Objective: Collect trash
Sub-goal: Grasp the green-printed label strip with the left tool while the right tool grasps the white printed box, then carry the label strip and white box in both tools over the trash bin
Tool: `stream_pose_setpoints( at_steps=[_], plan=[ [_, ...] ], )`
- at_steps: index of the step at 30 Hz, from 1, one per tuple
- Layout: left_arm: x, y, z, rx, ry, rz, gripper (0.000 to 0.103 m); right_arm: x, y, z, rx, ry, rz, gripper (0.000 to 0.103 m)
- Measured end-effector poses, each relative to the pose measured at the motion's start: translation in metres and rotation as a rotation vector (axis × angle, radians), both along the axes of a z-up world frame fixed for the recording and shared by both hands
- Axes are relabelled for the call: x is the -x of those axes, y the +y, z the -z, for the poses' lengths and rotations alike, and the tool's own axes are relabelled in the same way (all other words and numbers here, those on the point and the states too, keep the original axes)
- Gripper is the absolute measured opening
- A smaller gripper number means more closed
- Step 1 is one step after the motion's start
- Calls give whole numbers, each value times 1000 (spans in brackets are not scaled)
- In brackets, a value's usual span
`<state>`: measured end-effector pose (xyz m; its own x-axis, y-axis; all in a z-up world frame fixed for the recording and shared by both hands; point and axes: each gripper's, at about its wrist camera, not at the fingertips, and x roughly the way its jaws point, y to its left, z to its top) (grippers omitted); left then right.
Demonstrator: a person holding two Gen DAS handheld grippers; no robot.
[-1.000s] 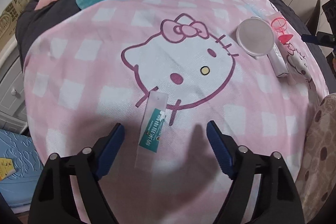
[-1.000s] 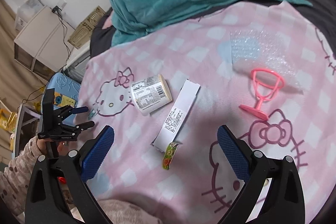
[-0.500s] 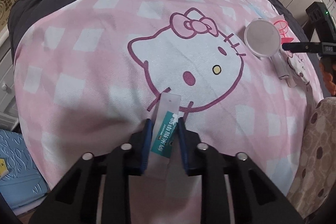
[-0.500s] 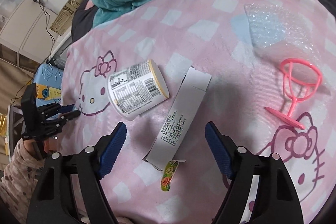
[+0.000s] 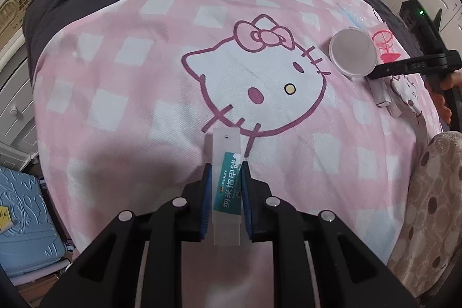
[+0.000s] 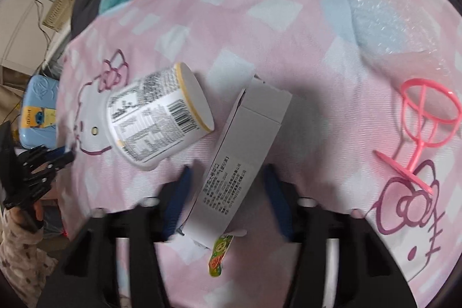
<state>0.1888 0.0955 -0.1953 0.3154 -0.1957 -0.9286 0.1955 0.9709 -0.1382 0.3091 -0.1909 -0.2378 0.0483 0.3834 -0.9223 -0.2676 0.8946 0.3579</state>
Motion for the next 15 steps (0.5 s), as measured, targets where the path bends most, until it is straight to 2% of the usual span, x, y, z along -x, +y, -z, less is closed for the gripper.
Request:
stream_pose_setpoints(
  at_steps=[5, 15],
  plan=[
    [12, 7, -18, 11, -26, -25, 18, 7, -4, -14, -64, -19, 11, 31],
    [47, 7, -63, 11, -91, -35, 18, 42, -10, -77, -123, -111, -40, 31]
  ],
)
